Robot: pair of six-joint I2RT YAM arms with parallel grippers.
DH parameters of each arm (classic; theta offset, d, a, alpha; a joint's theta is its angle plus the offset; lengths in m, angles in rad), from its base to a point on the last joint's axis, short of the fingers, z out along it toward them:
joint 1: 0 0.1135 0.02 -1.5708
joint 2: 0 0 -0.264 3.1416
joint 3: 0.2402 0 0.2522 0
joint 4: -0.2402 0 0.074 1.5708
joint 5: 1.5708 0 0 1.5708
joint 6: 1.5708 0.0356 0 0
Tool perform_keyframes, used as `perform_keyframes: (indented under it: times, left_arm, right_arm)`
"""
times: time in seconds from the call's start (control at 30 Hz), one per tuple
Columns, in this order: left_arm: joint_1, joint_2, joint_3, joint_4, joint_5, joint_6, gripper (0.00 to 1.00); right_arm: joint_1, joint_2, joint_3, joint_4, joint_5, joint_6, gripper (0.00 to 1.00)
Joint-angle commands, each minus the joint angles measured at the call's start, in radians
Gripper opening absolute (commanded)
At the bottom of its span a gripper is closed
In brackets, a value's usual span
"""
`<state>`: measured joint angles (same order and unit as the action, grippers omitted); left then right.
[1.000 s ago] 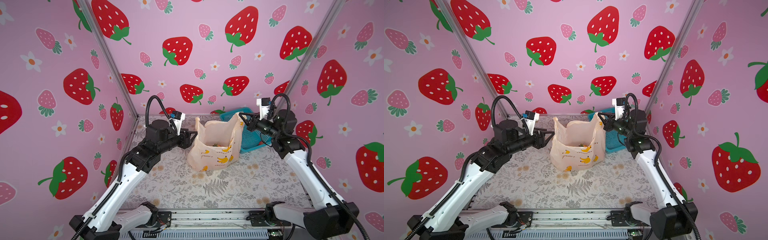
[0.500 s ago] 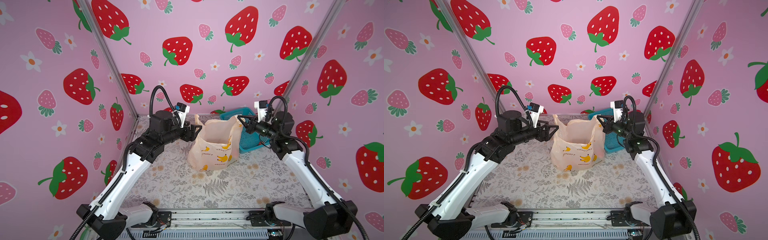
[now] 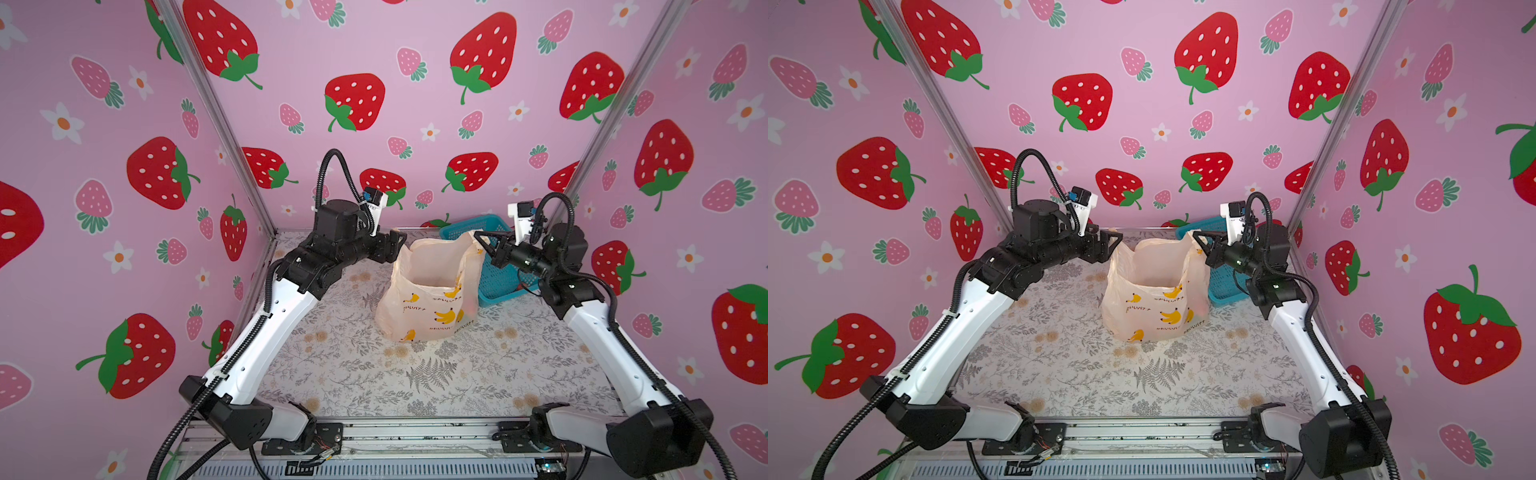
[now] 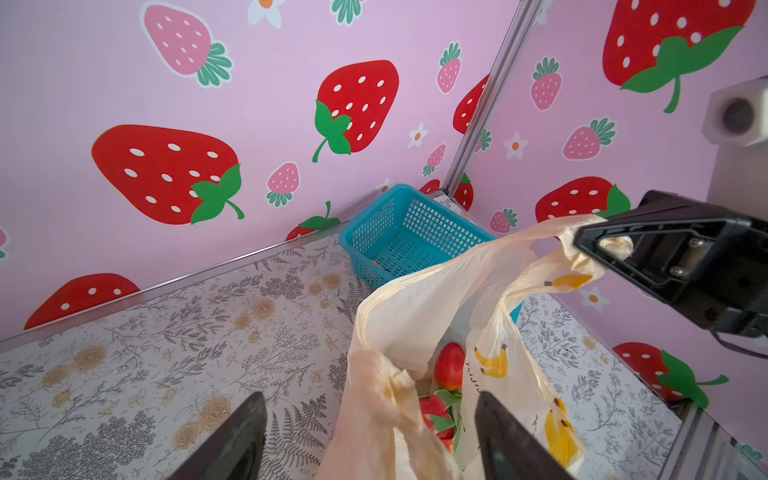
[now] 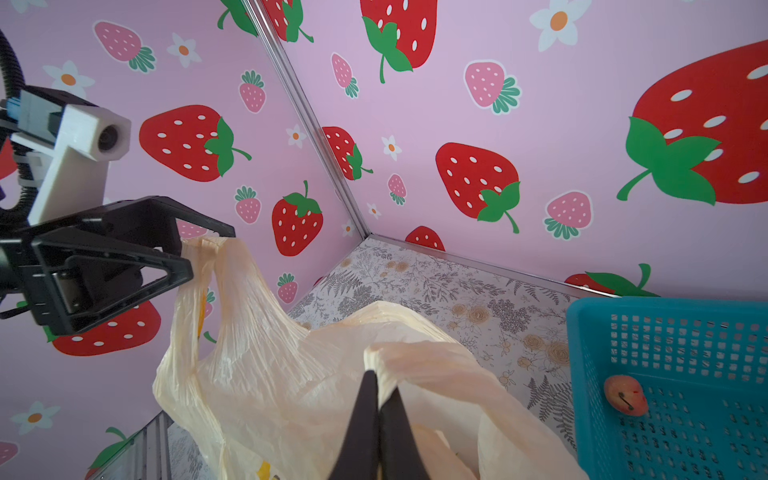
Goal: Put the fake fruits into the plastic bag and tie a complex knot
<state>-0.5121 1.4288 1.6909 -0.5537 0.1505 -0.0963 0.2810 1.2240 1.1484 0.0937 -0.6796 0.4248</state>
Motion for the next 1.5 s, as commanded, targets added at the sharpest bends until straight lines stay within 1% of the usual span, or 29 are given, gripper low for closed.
perform_keyframes:
  times: [0.0,0.17,0.27,0.4,0.43,0.47,0.5,0.57,0.67,0.77,0.87,0.9,0.97,1.07,1.17,1.23,1.33,1.47]
  left_arm:
    - [0.003,0.025,0.064,-0.017,0.024,0.043,0.69]
    - [0.002,0.050,0.091,-0.028,-0.006,0.049,0.45]
    - [0.001,0.029,0.089,-0.008,-0.004,0.027,0.34]
    - [0.003,-0.051,0.040,0.056,0.025,-0.021,0.11]
    - [0.004,-0.079,0.010,0.086,0.035,-0.045,0.07]
    - [0.008,-0.107,-0.021,0.115,0.055,-0.074,0.07]
    - [0.014,-0.132,-0.043,0.138,0.078,-0.105,0.02]
    - [0.033,-0.178,-0.084,0.176,0.140,-0.177,0.01]
    - [0.063,-0.225,-0.115,0.198,0.179,-0.255,0.00]
    - [0.106,-0.244,-0.115,0.164,0.156,-0.301,0.00]
    - [0.143,-0.259,-0.134,0.137,0.105,-0.333,0.00]
    - [0.146,-0.263,-0.143,0.139,0.107,-0.337,0.00]
    - [0.147,-0.265,-0.169,0.158,0.150,-0.343,0.00]
    - [0.146,-0.266,-0.212,0.212,0.217,-0.380,0.00]
    - [0.145,-0.261,-0.240,0.245,0.252,-0.411,0.00]
    - [0.144,-0.257,-0.258,0.256,0.268,-0.434,0.00]
    - [0.144,-0.251,-0.269,0.256,0.287,-0.464,0.00]
    - [0.141,-0.254,-0.256,0.256,0.291,-0.490,0.00]
  right_arm:
    - [-0.006,-0.002,-0.015,0.035,-0.022,0.000,0.00]
    - [-0.009,-0.015,-0.016,0.028,-0.020,-0.004,0.00]
    - [-0.017,-0.023,-0.001,0.011,-0.019,-0.012,0.00]
    - [-0.031,-0.057,0.053,-0.081,0.019,-0.065,0.00]
    - [-0.031,-0.073,0.065,-0.106,0.043,-0.083,0.00]
    - [-0.032,-0.091,0.078,-0.133,0.068,-0.102,0.00]
    - [-0.032,-0.107,0.088,-0.155,0.088,-0.117,0.00]
    - [-0.032,-0.134,0.113,-0.209,0.129,-0.148,0.00]
    - [-0.032,-0.163,0.149,-0.281,0.166,-0.191,0.00]
    - [-0.032,-0.164,0.198,-0.362,0.201,-0.240,0.00]
    - [-0.032,-0.157,0.246,-0.431,0.269,-0.280,0.00]
    - [-0.032,-0.159,0.254,-0.448,0.282,-0.285,0.00]
    - [-0.032,-0.160,0.257,-0.437,0.290,-0.282,0.00]
    - [-0.032,-0.142,0.262,-0.429,0.266,-0.271,0.00]
    - [-0.032,-0.112,0.250,-0.397,0.261,-0.265,0.00]
    - [-0.032,-0.091,0.233,-0.387,0.279,-0.266,0.00]
    - [-0.032,-0.051,0.239,-0.398,0.361,-0.273,0.10]
    - [-0.029,-0.011,0.333,-0.431,0.474,-0.283,0.35]
